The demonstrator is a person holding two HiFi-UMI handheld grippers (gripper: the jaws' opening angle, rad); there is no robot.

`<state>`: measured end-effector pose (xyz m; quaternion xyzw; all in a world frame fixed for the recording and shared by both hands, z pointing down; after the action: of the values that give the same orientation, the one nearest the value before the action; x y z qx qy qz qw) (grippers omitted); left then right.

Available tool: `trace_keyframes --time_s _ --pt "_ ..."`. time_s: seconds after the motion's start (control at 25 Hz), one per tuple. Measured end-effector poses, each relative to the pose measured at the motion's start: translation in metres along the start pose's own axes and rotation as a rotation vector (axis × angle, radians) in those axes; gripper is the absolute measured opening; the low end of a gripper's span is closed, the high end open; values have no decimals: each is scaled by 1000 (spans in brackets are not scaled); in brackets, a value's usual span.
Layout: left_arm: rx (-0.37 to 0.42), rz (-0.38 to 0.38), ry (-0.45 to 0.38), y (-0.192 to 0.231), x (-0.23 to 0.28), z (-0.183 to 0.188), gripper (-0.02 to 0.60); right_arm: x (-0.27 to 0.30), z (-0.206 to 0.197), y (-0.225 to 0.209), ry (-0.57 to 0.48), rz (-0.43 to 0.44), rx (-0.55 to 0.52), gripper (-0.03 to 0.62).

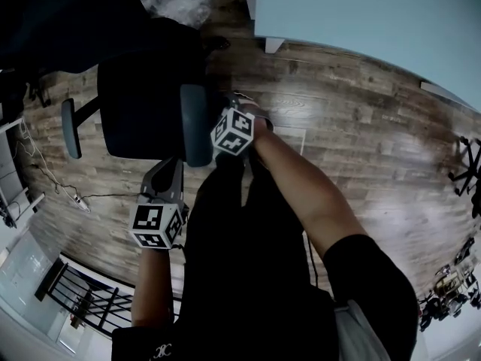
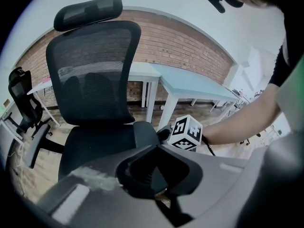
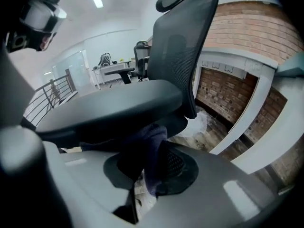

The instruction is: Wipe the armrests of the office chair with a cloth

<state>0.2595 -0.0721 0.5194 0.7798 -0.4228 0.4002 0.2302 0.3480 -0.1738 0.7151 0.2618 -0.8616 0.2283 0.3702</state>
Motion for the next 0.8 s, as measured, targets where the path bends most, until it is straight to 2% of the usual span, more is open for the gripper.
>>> trace_keyframes --time_s 0.16,0.4,0.6,0.68,0.8 --pt "-15 17 -14 9 -1 -7 5 19 -2 -15 12 28 65 60" --pt "-28 43 -26 28 3 -21 6 58 -9 -38 12 134 236 60" --pt "-25 46 -20 39 12 -41 5 95 -30 -54 46 101 254 60" --pt "-17 46 -10 40 16 -47 5 108 -43 -58 50 85 305 60" --pt "-8 41 3 40 21 -55 6 123 -68 -65 73 83 439 60"
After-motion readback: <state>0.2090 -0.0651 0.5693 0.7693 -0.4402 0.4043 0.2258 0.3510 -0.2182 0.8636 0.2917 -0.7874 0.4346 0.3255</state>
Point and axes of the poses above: the fingertips, and each gripper's own axes: x forward along the fingers, y to its left, z out of its top, the point moved 5 cm from there along -x, backward along the fingers, and after that the axes turned 14 degrees about x, right-handed, at the moved point
